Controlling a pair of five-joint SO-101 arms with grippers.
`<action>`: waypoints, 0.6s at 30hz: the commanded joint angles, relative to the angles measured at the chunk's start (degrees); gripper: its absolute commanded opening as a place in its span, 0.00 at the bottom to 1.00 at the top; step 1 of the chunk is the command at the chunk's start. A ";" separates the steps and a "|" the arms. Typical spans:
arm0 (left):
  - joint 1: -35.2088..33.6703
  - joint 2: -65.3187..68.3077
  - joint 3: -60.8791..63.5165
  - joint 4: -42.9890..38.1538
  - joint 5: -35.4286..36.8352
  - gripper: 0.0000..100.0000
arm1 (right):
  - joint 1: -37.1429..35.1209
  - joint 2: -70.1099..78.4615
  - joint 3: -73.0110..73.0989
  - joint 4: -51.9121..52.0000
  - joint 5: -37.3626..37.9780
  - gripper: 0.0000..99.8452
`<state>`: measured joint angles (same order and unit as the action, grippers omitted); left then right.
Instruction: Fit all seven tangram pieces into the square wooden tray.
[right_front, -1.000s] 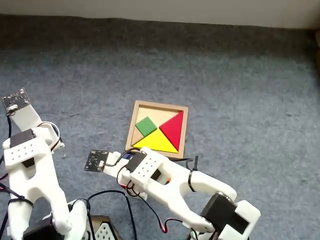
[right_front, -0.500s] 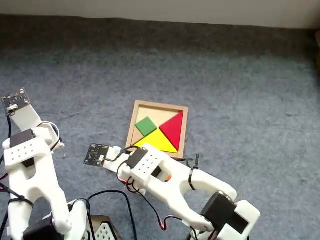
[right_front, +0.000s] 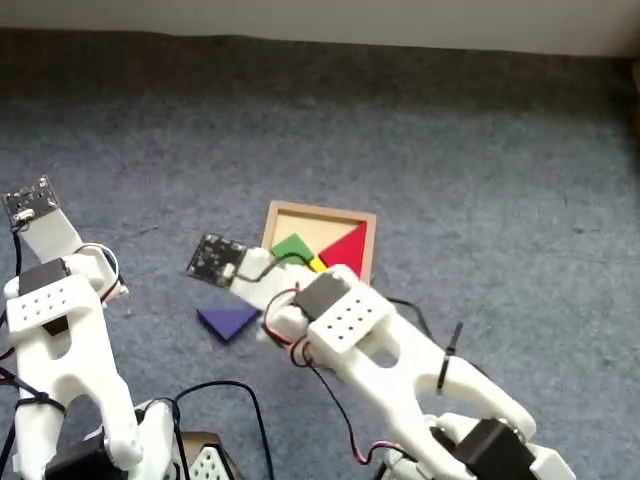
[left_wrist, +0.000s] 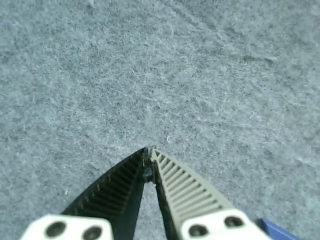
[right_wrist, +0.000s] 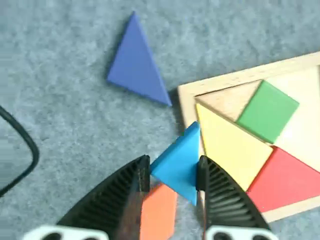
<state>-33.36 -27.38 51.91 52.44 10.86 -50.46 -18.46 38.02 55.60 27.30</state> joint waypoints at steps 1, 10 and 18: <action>-0.40 -1.71 -2.51 -0.97 0.53 0.01 | 6.81 -2.68 -4.88 -3.12 3.96 0.14; -0.40 -1.63 -2.51 -0.97 0.53 0.01 | 16.92 14.46 -15.43 -11.82 11.25 0.14; -0.40 -1.63 -2.51 -0.97 0.44 0.01 | 17.45 27.56 -25.45 -11.74 12.66 0.14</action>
<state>-33.36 -27.38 51.91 52.44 10.86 -33.93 8.35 17.80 44.97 39.16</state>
